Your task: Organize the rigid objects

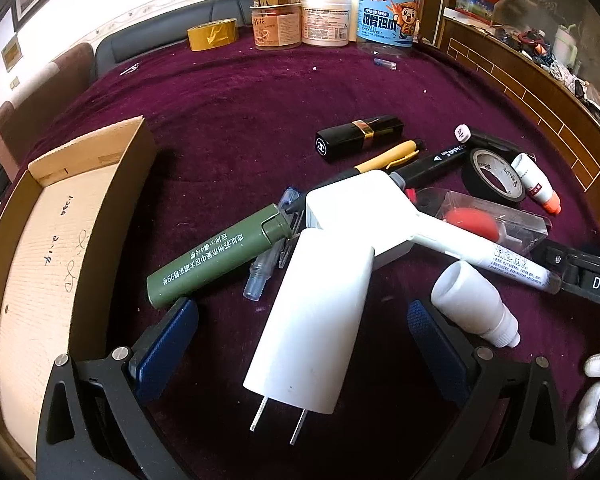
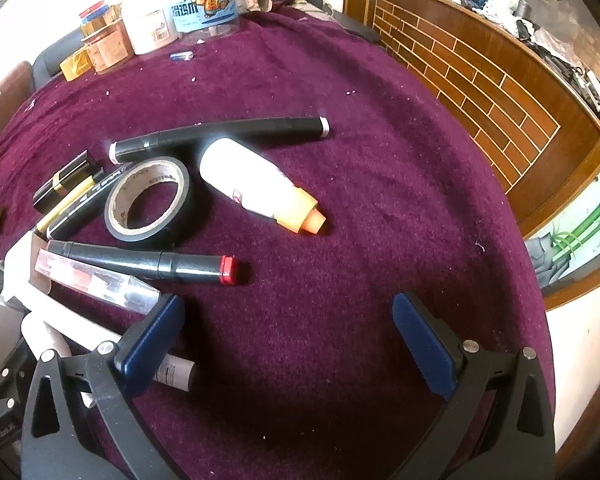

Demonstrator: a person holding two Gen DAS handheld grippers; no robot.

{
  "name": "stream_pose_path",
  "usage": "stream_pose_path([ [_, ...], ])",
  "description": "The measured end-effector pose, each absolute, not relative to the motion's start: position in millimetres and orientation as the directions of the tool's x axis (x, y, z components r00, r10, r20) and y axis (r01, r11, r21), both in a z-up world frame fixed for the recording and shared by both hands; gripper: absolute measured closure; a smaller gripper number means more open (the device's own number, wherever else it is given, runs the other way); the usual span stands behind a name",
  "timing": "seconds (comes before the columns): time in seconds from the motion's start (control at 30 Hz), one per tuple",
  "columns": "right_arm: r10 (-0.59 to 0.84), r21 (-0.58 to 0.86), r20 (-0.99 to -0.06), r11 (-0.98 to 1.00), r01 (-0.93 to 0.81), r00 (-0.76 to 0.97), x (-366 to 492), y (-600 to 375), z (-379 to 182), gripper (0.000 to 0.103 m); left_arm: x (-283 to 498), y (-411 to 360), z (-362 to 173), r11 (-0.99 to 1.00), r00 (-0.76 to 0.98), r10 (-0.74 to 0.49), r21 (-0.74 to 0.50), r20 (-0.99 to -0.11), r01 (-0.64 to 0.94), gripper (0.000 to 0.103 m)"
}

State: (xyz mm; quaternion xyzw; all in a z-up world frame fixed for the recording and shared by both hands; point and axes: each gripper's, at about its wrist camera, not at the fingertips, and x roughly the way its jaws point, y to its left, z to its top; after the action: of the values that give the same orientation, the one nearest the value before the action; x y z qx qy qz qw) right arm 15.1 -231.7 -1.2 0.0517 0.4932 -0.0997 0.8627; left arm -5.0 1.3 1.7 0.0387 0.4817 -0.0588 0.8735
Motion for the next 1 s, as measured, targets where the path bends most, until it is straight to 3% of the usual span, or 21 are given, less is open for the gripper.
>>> stream_pose_path([
  [1.0,-0.156,-0.007,-0.840,0.961,0.278,0.519,9.5,-229.3,-1.0,0.000,-7.0,3.5,0.9,0.991,0.535,-0.066,0.007,-0.842,0.133,0.001],
])
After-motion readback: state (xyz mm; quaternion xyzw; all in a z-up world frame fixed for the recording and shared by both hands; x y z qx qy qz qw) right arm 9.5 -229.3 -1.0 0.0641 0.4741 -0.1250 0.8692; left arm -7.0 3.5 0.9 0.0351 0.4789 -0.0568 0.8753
